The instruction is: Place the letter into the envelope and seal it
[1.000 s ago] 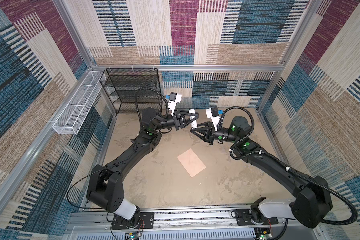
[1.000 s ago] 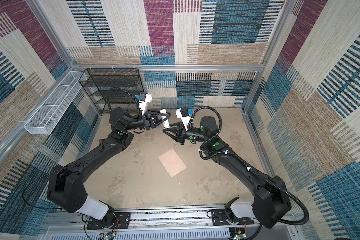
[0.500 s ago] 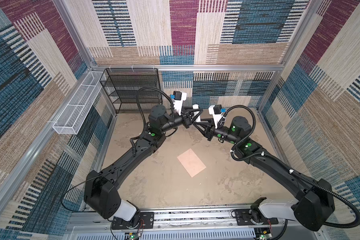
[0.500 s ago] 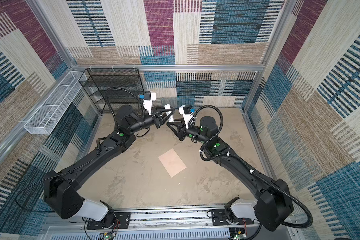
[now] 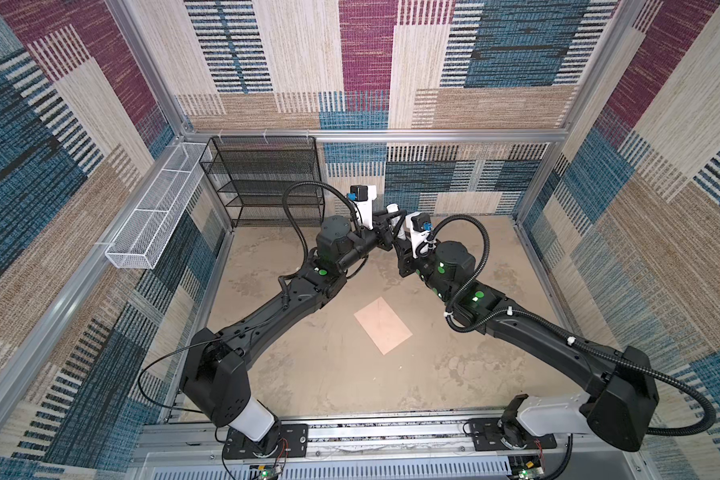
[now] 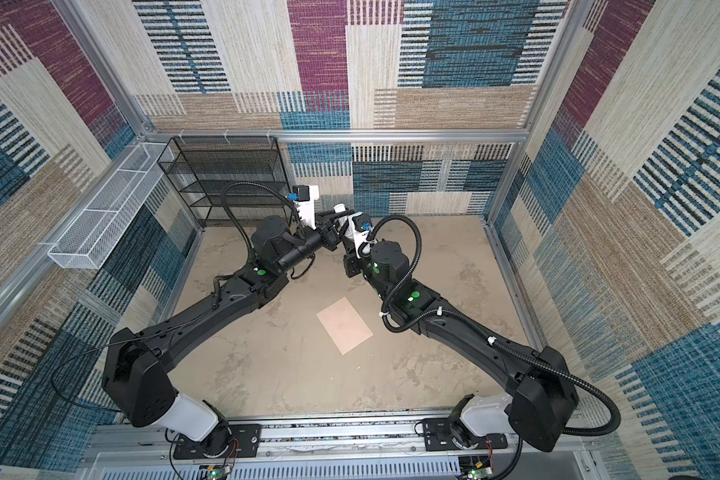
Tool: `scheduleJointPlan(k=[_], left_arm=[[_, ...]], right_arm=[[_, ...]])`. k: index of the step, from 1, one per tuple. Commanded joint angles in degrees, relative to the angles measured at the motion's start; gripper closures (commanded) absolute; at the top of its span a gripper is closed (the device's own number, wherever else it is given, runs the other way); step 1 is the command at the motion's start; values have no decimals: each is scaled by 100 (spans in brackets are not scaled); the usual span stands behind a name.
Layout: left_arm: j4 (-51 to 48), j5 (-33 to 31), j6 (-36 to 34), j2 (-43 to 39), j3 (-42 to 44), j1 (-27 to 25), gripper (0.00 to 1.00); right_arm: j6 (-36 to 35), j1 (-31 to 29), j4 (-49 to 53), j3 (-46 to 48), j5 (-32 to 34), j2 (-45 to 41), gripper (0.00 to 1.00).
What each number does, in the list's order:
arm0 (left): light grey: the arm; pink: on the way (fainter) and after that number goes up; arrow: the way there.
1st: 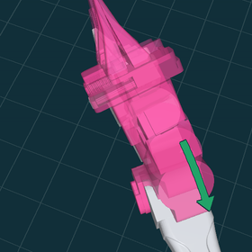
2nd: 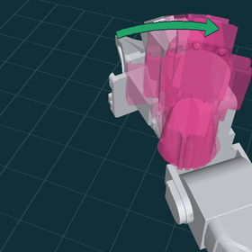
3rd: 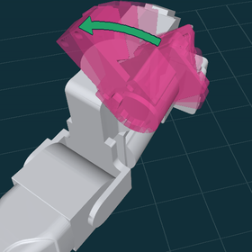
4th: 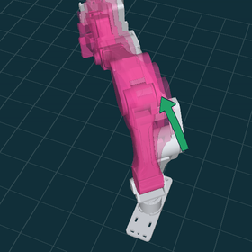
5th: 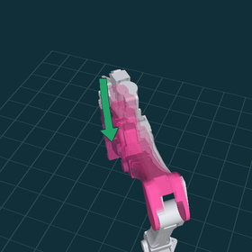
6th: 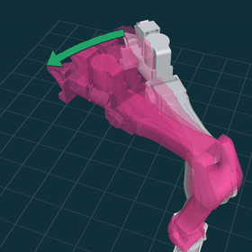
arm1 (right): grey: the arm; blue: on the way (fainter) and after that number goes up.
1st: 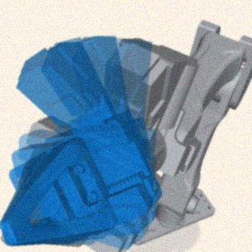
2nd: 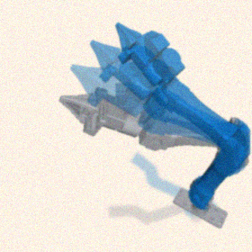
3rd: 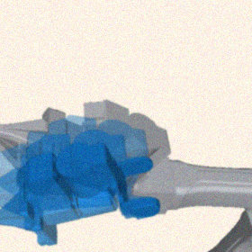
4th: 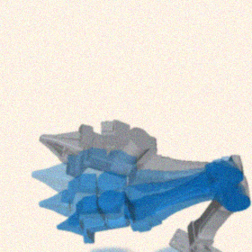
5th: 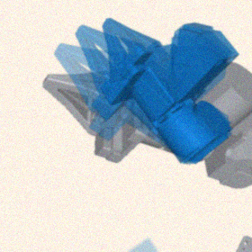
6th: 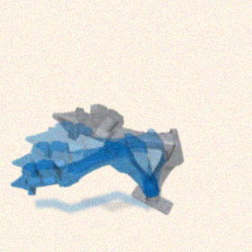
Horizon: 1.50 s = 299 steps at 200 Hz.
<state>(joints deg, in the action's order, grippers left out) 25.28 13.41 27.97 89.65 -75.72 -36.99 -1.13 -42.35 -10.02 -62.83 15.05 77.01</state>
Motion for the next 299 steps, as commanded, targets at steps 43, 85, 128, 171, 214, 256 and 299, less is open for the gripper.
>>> scheduleJointPlan(k=[43, 85, 128, 171, 214, 256, 299], left_arm=[[-306, 491, 397, -164, -40, 269, 100], [202, 1201, 895, -242, 57, 762, 100], [1545, 2967, 1788, 16, 142, 1132, 100], [1994, 3854, 1947, -2, 281, 1196, 100], [2439, 4303, 2324, 33, 332, 1195, 100], [2468, 4485, 2338, 24, 308, 1191, 100], [2764, 4565, 2582, 78, 295, 1178, 100]], right_arm=[[238, 11, -865, 657, -705, -519, 42], [643, 205, -783, 1166, -2146, -1017, 35], [1274, 731, -845, 1054, -4020, -974, 38], [1829, 1087, -1035, 847, -5244, -730, 39], [2003, 1174, -1142, 646, -5805, -574, 41], [1985, 1176, -1100, 546, -5935, -524, 45], [1985, 1178, -1090, 544, -5909, -501, 45]])
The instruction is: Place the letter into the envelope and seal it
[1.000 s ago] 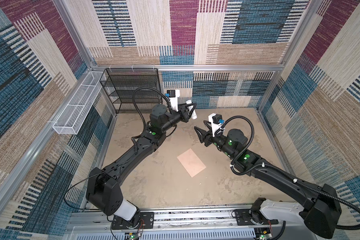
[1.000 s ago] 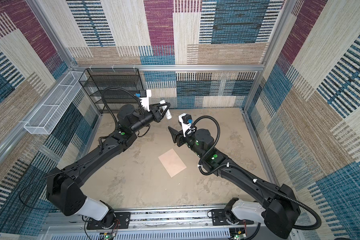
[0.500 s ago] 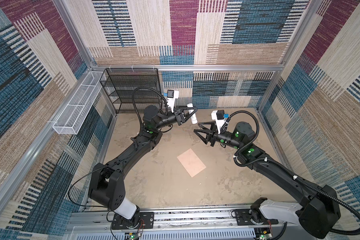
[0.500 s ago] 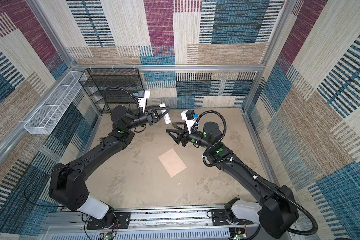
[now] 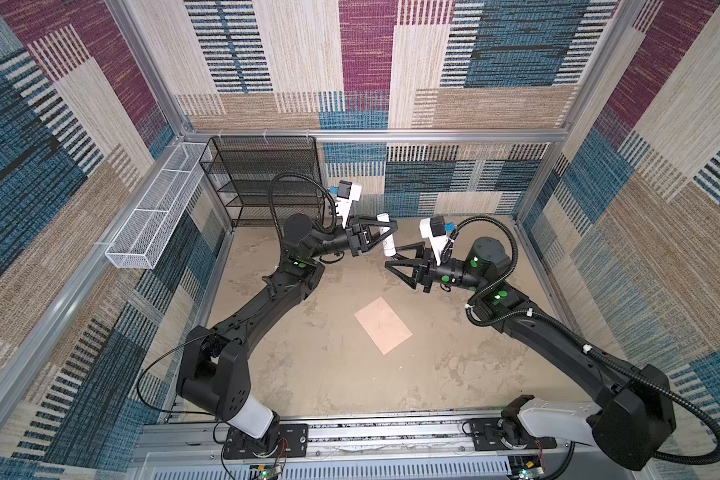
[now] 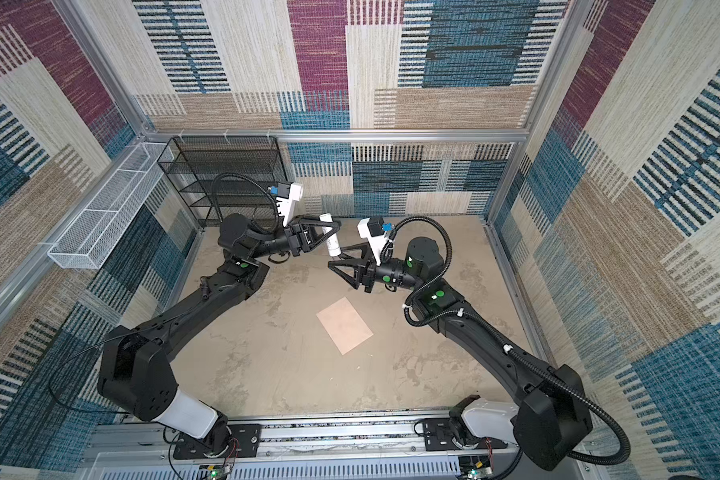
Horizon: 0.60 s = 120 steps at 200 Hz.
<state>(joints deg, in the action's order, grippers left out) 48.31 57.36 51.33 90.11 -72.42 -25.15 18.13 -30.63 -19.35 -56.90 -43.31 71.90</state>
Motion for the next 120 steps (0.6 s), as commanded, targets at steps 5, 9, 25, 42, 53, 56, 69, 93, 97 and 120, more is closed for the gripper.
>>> scheduleJointPlan(k=[5, 9, 25, 42, 53, 56, 69, 93, 97, 120], left_arm=[[484, 176, 274, 44, -39, -11, 100], [508, 177, 294, 43, -29, -16, 100], [533, 205, 327, 58, -33, -23, 100], [543, 237, 334, 65, -41, -36, 100], [552, 253, 344, 80, -48, -35, 100], [552, 257, 349, 85, -51, -35, 100], [561, 267, 369, 100, -74, -43, 100], [574, 293, 404, 145, -114, -60, 100], [569, 290, 406, 146, -123, -58, 100], [565, 292, 397, 165, -151, -61, 100]], right_arm=[[59, 12, -153, -49, -72, 21, 45], [60, 13, -156, -57, -73, 31, 45], [60, 13, -156, -98, -81, 68, 45], [59, 13, -182, -119, -90, 98, 46], [59, 22, -191, -152, -112, 129, 47], [59, 22, -191, -161, -123, 138, 48], [42, 22, -166, -196, -173, 174, 51], [38, 31, -182, -232, -238, 219, 57], [35, 31, -187, -242, -246, 224, 58], [13, 31, -147, -268, -298, 254, 65]])
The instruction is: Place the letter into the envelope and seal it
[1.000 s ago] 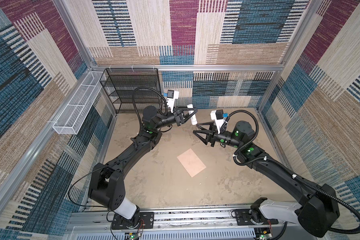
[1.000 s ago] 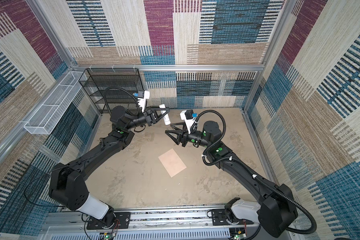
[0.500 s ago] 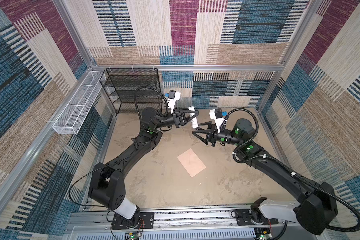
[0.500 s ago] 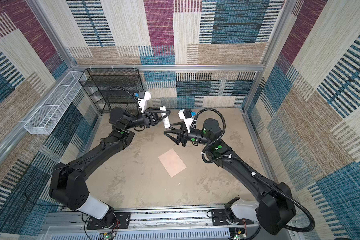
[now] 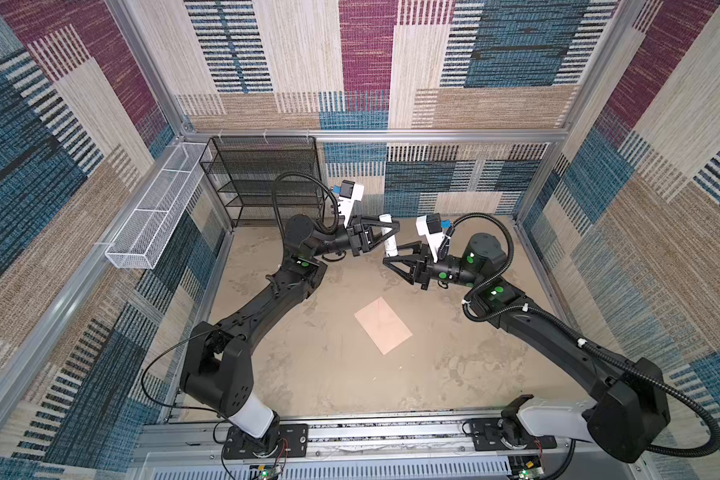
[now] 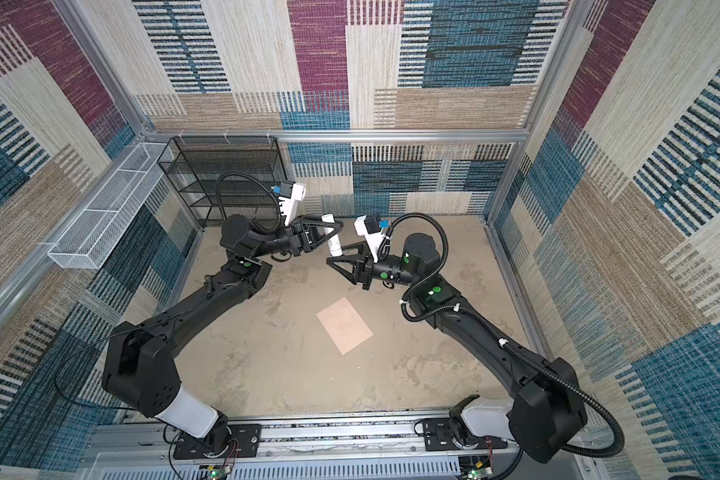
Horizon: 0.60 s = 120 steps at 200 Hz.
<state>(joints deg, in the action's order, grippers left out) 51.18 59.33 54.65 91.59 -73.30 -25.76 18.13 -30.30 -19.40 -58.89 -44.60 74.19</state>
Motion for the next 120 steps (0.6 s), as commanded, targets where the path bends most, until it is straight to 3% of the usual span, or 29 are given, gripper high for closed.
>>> scheduleJointPlan(k=[1, 54, 85, 120], left_arm=[[279, 96, 68, 21, -67, 1, 100], [317, 149, 120, 92, -84, -8, 100], [337, 151, 133, 104, -91, -10, 100], [340, 167, 134, 109, -89, -17, 100]], right_arm=[[10, -2, -143, -70, -166, 25, 65], [-29, -2, -109, -111, -147, 40, 68], [-90, 7, -60, -144, -36, 31, 58], [-104, 16, -13, -175, -93, 73, 63]])
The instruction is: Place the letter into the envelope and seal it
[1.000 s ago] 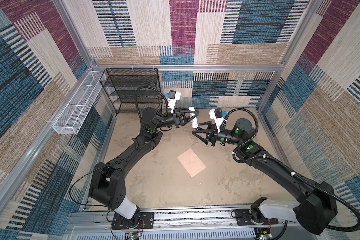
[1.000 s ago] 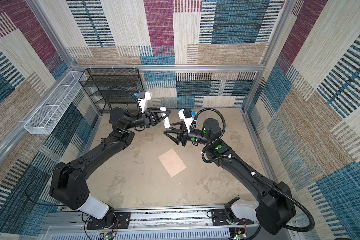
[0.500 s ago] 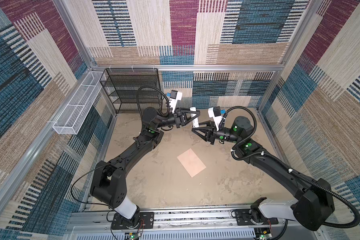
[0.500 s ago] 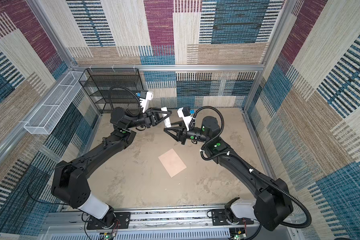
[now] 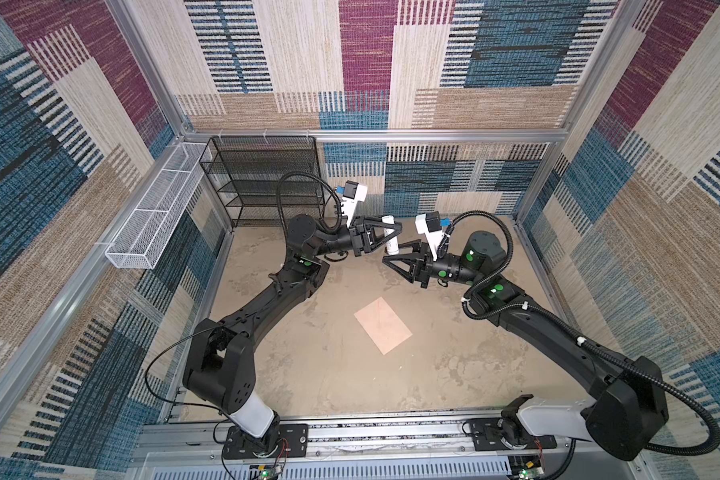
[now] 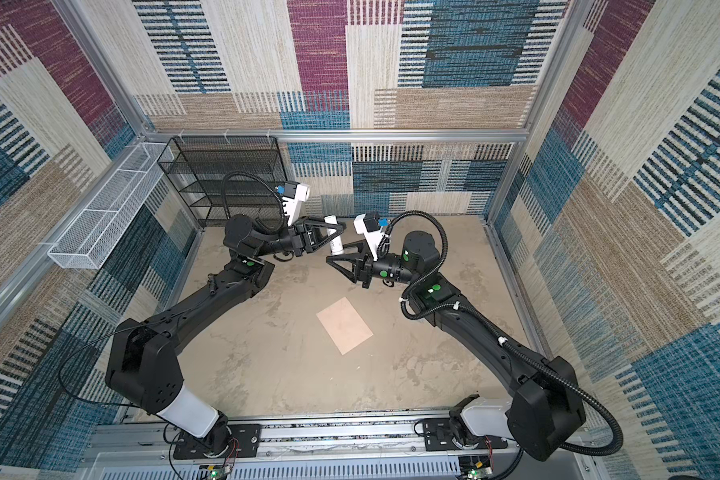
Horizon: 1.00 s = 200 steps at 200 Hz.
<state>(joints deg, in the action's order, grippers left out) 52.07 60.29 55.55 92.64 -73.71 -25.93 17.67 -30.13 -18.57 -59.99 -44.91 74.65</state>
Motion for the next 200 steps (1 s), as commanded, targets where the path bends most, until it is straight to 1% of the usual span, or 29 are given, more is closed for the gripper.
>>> scheduleJointPlan(k=[1, 28, 52, 68, 101, 127, 140, 160, 175, 184, 200], left_arm=[[251, 66, 44, 6, -47, 1, 100], [211, 31, 10, 2, -38, 1, 100], [114, -44, -85, -16, -48, 5, 100], [107, -48, -97, -4, -82, 1, 100], [31, 33, -123, -9, -155, 1, 100], [30, 39, -99, 13, -144, 2, 100], [56, 51, -72, 35, -144, 5, 100], [55, 51, -71, 52, -144, 1, 100], [40, 45, -71, 56, -154, 1, 100], [40, 44, -70, 65, -165, 2, 100], [29, 44, -69, 68, -171, 6, 100]], right_arm=[[-56, -2, -95, -66, -66, 25, 63], [-95, -1, -21, -85, -106, 33, 65], [-148, 3, 84, -65, -115, 14, 58], [-142, 15, 99, -2, -115, -12, 57], [-64, 135, 84, 55, -227, -48, 64], [-77, 157, 112, -26, -349, -22, 65], [-56, 157, 108, -56, -394, 5, 63], [-55, 157, 107, -82, -422, 5, 56], [-75, 157, 140, -109, -439, 13, 55], [-78, 157, 158, -118, -432, 22, 55], [-96, 157, 195, -136, -449, 35, 59]])
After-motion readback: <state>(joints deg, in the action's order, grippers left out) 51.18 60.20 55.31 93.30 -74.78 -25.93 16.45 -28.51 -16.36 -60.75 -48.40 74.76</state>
